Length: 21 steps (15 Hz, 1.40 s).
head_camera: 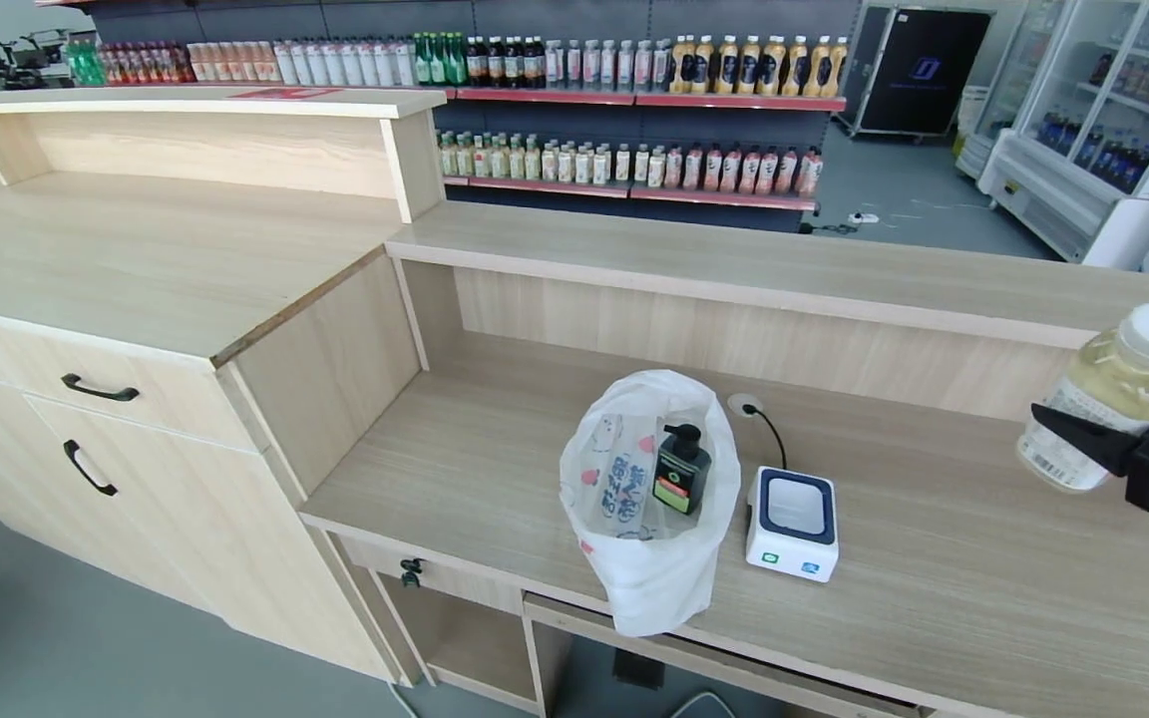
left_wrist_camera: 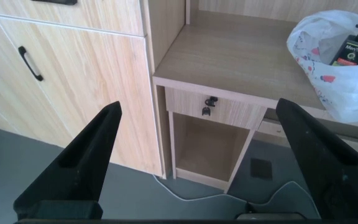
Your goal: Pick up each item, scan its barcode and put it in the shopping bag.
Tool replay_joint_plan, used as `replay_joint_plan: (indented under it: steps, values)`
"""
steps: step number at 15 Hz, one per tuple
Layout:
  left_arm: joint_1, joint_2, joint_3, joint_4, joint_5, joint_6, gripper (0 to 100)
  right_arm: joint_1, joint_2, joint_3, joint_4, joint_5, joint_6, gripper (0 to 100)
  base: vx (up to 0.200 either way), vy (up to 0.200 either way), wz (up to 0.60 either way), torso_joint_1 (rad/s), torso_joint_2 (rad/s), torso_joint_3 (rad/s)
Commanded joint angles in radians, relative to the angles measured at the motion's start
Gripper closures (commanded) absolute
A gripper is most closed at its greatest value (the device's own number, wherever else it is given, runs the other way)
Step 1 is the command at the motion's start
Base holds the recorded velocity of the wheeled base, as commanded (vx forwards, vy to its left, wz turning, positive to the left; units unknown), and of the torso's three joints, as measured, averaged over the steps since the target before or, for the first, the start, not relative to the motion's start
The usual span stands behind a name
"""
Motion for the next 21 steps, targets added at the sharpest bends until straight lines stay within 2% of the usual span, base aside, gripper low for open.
replay_joint_plan:
  steps: [1, 2, 4, 6, 9, 13, 19, 21]
  values:
    - [0.001, 0.0, 0.0, 0.0, 0.0, 0.0, 0, 0.114, -0.042, -0.004, -0.019, -0.007, -0.003, 100, 0.0, 0.0, 0.6, -0.002, -0.01, 0.002]
    - [0.001, 0.0, 0.0, 0.0, 0.0, 0.0, 0, 0.165, -0.034, -0.014, -0.046, -0.032, -0.002, 100, 0.0, 0.0, 0.6, 0.002, 0.0, -0.002]
    - [0.001, 0.0, 0.0, 0.0, 0.0, 0.0, 0, 0.361, -0.001, -0.041, -0.111, -0.176, 0.058, 100, 0.0, 0.0, 0.6, 0.002, 0.0, 0.0]
    - [0.001, 0.0, 0.0, 0.0, 0.0, 0.0, 0, 0.458, 0.048, -0.035, -0.112, -0.182, 0.097, 100, 0.0, 0.0, 0.3, -0.001, 0.0, 0.004]
    - [0.001, 0.0, 0.0, 0.0, 0.0, 0.0, 0, 0.464, 0.177, 0.025, -0.091, -0.182, 0.116, 100, 0.0, 0.0, 0.0, 0.0, 0.0, 0.0]
    - [0.001, 0.0, 0.0, 0.0, 0.0, 0.0, 0, 0.462, 0.291, 0.029, -0.072, -0.179, 0.192, 100, 0.0, 0.0, 0.0, 0.0, 0.0, 0.0]
    - [0.001, 0.0, 0.0, 0.0, 0.0, 0.0, 0, 0.459, 0.513, 0.034, -0.259, -0.169, 0.189, 100, 0.0, 0.0, 0.0, 0.0, 0.0, 0.0]
    - [0.001, 0.0, 0.0, 0.0, 0.0, 0.0, 0, 0.458, 0.59, 0.033, -0.328, -0.104, 0.189, 100, 0.0, 0.0, 0.0, 0.0, 0.0, 0.0]
